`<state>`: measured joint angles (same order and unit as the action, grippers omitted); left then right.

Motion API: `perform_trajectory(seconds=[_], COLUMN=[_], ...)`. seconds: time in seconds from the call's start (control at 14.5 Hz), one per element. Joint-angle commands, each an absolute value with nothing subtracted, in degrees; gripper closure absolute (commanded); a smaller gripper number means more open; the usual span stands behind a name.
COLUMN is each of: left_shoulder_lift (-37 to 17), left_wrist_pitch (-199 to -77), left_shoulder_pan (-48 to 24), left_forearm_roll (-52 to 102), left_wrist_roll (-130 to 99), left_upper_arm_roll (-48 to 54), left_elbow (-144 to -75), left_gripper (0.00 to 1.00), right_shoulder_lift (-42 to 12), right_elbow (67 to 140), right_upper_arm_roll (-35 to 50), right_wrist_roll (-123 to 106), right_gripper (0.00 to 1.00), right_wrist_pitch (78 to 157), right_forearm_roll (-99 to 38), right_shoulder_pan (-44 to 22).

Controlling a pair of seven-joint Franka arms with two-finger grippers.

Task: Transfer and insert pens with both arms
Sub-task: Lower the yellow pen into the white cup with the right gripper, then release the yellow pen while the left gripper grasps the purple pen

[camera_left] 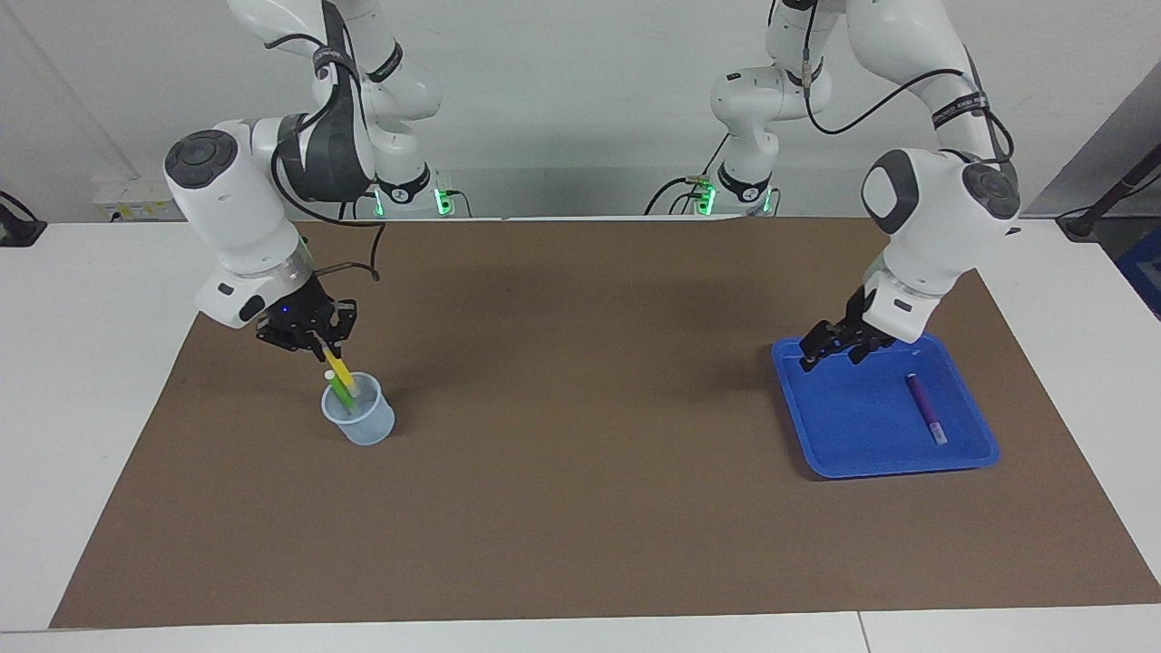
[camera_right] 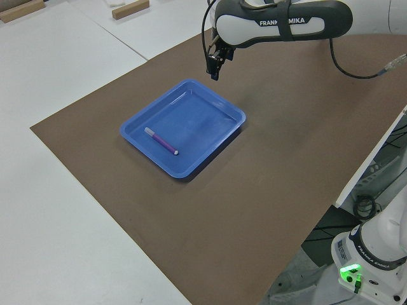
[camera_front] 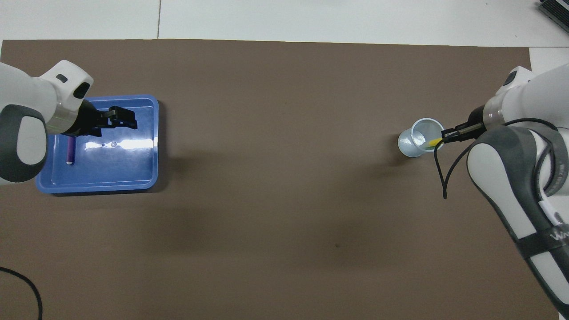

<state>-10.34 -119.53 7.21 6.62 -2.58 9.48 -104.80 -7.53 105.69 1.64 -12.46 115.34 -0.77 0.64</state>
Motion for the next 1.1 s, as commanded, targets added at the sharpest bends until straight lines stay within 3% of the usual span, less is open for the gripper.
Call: perform_trajectory(seconds=[0.0, 0.69, 1.03], left_shoulder_lift=[-9.0, -18.4, -19.1], left_wrist_pitch=[-124.6, -138.1, -138.9], left_shoulder_pan=[8.8, 18.6, 19.9], left_forearm_roll=[-0.4, -4.8, -4.8], left_wrist_roll=[3.7, 12.2, 14.3], left_upper_arm_roll=[9.9, 9.9, 9.8], left_elbow=[-108.2, -109.3, -110.8], left_gripper=[0.05, 0.07, 0.14], right_shoulder_lift=[-7.9, -11.0, -11.5], right_elbow=[107.7, 107.9, 109.0], right_upper_arm_roll=[2.1, 2.3, 2.3], right_wrist_roll=[-12.7, -9.1, -8.2], right_gripper=[1.0, 1.0, 1.0], right_wrist_pitch=[119.2, 123.3, 124.8], right_forearm_roll=[0.2, 0.2, 0.3], right_shoulder_pan=[0.9, -1.0, -1.1])
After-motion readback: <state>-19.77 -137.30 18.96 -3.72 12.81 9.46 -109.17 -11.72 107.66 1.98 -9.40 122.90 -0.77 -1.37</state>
